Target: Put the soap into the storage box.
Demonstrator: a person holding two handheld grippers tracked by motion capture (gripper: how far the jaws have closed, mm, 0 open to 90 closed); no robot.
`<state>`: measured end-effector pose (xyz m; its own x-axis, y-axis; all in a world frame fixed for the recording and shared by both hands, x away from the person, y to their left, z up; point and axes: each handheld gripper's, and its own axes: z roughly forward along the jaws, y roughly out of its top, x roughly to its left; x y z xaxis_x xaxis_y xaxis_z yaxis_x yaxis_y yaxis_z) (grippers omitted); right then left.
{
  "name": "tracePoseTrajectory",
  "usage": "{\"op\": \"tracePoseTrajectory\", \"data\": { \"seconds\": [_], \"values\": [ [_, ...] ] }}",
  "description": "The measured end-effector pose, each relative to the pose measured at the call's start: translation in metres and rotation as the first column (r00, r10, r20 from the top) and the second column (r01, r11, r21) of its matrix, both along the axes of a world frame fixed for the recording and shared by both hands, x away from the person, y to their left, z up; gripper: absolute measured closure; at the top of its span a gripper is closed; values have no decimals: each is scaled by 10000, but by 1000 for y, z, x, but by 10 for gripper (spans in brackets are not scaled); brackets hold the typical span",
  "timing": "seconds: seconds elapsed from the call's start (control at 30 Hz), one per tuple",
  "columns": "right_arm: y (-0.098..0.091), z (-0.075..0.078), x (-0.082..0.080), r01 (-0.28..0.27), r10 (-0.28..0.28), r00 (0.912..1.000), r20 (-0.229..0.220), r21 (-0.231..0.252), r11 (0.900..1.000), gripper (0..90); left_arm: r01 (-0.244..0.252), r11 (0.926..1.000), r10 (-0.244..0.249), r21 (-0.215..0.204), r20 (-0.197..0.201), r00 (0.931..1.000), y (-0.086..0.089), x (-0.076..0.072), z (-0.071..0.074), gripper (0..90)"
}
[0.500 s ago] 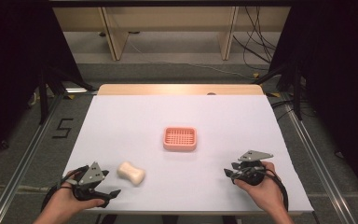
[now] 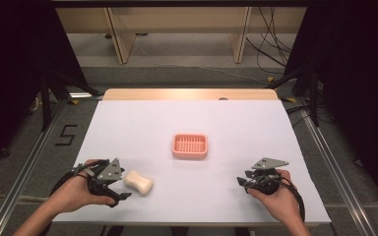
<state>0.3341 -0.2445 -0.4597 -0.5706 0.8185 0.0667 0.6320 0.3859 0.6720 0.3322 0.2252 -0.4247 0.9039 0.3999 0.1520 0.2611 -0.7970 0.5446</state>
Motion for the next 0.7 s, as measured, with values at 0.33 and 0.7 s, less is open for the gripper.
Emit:
{"op": "tracePoseTrajectory", "data": {
  "seconds": [0.33,0.7],
  "values": [
    [0,-1,2,-137,137,9999,91,-92,9999,580,1655,9822,-1653,893,-106,9862,-23,17,-3,205],
    [1,-1,2,-62,63,10000,-39,43,10000,580,2697,9503,-2579,1556,-917,9618,-36,37,-11,223]
  ]
}}
